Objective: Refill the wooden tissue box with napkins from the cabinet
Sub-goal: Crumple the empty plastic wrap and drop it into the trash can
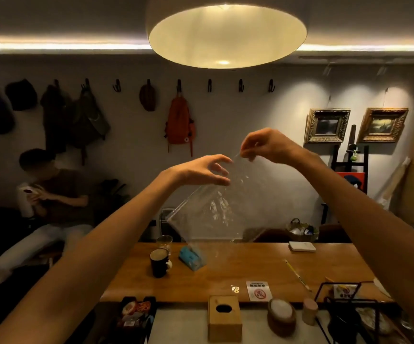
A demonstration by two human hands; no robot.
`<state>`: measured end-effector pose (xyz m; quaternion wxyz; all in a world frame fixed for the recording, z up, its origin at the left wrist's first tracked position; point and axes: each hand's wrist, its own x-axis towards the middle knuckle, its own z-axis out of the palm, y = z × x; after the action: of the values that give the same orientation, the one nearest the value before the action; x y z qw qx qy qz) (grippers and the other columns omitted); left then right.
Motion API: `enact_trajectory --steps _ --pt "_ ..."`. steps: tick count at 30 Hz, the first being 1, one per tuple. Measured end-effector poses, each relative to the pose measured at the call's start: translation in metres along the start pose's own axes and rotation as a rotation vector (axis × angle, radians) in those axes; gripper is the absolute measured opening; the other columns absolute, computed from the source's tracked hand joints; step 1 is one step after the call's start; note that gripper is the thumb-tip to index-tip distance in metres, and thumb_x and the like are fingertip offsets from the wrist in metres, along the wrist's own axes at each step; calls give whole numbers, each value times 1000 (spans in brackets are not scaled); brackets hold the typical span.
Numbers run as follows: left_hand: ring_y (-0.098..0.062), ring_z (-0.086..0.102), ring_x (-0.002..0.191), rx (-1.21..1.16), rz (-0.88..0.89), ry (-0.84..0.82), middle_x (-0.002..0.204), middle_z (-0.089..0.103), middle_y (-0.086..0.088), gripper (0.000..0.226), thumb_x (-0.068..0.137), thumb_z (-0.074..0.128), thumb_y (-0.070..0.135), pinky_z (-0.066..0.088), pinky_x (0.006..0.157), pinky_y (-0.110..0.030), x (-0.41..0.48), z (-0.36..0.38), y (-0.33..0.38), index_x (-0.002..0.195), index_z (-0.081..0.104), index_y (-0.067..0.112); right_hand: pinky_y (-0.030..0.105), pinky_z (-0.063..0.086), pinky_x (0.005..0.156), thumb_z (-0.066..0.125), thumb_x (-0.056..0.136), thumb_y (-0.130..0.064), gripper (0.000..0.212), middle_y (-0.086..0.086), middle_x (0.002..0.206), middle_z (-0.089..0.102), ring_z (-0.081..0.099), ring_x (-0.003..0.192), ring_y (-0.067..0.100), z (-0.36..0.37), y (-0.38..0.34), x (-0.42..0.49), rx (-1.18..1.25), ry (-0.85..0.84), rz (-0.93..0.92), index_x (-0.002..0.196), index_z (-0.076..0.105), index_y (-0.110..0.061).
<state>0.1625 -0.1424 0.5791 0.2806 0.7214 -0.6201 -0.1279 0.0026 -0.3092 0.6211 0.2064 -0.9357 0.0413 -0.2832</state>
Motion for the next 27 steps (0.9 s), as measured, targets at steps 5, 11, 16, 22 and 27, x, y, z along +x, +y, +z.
enact_trajectory --steps 5,11,16,22,27 --pt "-26 70 80 -350 30 274 91 73 -11 21 92 64 18 57 78 -48 -8 18 -24 105 69 3 40 42 107 69 80 -47 80 10 147 46 46 133 24 -7 -20 7 87 -94 56 149 31 -33" --pt "-16 72 69 -660 33 511 91 73 -9 24 94 61 18 59 61 -28 -36 6 -46 108 68 0 54 46 102 83 55 -58 134 15 149 44 54 127 33 50 32 -28 880 -141 435 154 -4 -33" --pt "-21 74 76 -708 -36 460 100 73 -14 31 93 61 23 60 62 -28 -61 -8 -59 119 63 7 26 57 72 73 82 -15 34 5 98 74 67 92 19 98 9 -14 803 -78 401 116 68 -14" --pt "-25 72 83 -763 -111 362 105 72 -17 28 95 59 15 61 71 -33 -88 -10 -95 120 64 5 28 59 73 63 90 -19 26 5 96 75 71 81 15 105 1 -16 1048 -158 459 115 68 -17" --pt "-34 65 105 -834 -161 256 116 67 -19 39 90 64 26 60 82 -38 -95 -7 -110 125 64 9 20 57 65 58 92 -8 27 4 100 72 66 83 12 112 3 -27 978 -152 461 117 68 -13"
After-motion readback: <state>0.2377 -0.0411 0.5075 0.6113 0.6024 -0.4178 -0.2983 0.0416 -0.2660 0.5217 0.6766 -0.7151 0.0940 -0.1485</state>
